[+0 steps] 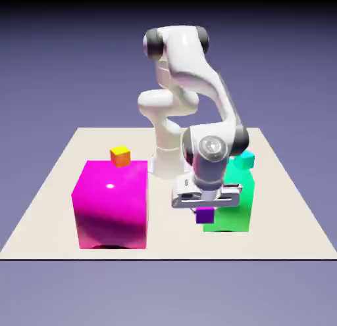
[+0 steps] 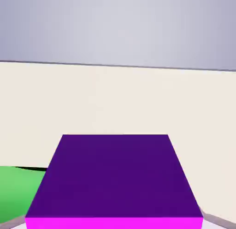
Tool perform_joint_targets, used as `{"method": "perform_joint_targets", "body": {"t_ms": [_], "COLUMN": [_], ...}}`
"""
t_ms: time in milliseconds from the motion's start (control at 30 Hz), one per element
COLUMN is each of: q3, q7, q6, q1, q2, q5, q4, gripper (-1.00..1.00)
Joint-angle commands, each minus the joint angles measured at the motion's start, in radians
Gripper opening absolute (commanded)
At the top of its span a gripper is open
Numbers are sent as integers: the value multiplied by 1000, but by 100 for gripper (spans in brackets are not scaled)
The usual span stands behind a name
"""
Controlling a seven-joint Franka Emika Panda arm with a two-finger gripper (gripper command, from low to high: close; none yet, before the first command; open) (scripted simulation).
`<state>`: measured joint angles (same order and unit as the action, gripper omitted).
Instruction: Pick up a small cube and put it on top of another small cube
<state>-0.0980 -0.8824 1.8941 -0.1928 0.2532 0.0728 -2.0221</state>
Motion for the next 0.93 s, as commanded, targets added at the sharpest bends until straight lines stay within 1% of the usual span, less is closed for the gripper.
{"method": "perform_joint_targets", "body": {"t_ms": [0, 300, 533, 600, 767, 800, 833, 900], "q3": [-1, -53, -192, -212, -220, -220, -220, -216], "q7": [9, 127, 316, 301, 299, 299, 299, 300], "q6": [-28, -249, -319, -296, -119, -119, -119, -193], "q1": [-33, -233, -109, -81, -86, -86, -86, -84], "q2": [-36, -362, -616, -636, -633, -633, -633, -634], "q5": [8, 68, -13, -31, -24, -24, -24, -27], "q4": [-10, -136, -333, -321, -495, -495, -495, -422], "gripper": [-100, -100, -100, -100, -100, 100, 100, 100]}}
